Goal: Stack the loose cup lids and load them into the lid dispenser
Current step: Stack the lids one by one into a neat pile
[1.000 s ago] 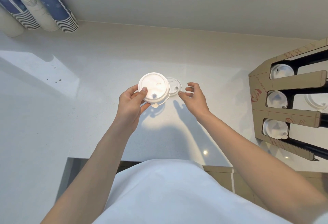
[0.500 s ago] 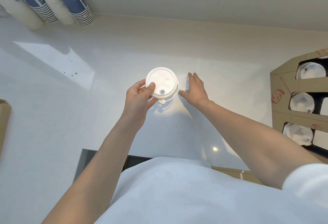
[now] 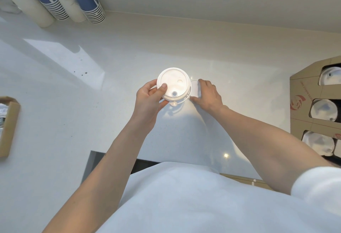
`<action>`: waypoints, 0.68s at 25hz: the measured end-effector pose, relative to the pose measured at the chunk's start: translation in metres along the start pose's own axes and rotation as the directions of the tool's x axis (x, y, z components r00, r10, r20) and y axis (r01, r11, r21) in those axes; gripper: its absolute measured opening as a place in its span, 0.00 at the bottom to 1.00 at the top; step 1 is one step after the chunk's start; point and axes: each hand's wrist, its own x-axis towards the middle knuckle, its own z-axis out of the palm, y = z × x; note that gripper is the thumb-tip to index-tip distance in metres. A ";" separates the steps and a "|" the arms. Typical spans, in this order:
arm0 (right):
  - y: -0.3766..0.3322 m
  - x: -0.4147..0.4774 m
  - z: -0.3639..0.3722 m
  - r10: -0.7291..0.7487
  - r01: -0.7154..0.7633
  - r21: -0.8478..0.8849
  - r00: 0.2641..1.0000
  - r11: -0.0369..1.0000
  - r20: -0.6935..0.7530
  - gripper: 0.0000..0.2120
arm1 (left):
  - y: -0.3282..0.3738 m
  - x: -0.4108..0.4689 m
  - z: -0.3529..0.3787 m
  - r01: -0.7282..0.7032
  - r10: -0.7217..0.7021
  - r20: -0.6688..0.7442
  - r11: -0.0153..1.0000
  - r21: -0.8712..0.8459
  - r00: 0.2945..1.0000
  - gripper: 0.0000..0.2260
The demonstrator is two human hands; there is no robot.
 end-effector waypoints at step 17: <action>-0.039 -0.111 -0.090 0.050 0.200 0.733 0.951 0.650 -0.305 0.16 | -0.004 -0.004 0.007 -0.092 0.096 0.046 0.992 -0.092 0.994 0.17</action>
